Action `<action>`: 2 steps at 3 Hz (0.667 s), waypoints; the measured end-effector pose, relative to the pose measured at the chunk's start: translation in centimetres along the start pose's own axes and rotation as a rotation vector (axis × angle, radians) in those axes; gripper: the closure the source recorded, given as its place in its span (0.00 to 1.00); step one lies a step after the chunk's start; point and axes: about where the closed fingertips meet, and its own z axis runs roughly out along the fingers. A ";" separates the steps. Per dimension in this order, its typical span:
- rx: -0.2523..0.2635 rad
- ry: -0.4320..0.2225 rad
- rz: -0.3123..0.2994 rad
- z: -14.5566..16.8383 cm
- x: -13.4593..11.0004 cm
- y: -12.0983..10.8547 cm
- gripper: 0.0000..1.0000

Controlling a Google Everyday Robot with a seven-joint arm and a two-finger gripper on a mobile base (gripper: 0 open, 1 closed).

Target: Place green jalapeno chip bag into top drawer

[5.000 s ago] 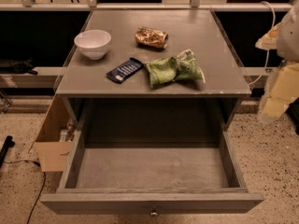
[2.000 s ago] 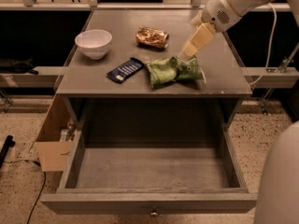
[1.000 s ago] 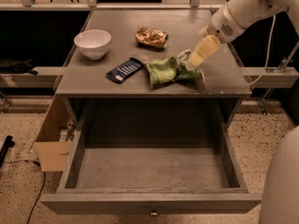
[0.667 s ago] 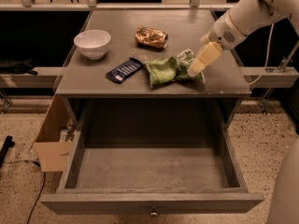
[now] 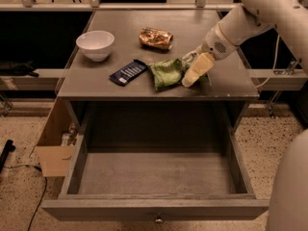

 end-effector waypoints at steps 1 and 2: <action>0.000 0.000 0.000 0.0 0.0 0.0 0.23; 0.000 0.000 0.000 0.0 0.0 0.0 0.46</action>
Offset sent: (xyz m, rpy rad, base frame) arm 0.0000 0.0000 0.0000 0.0000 0.0000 0.0000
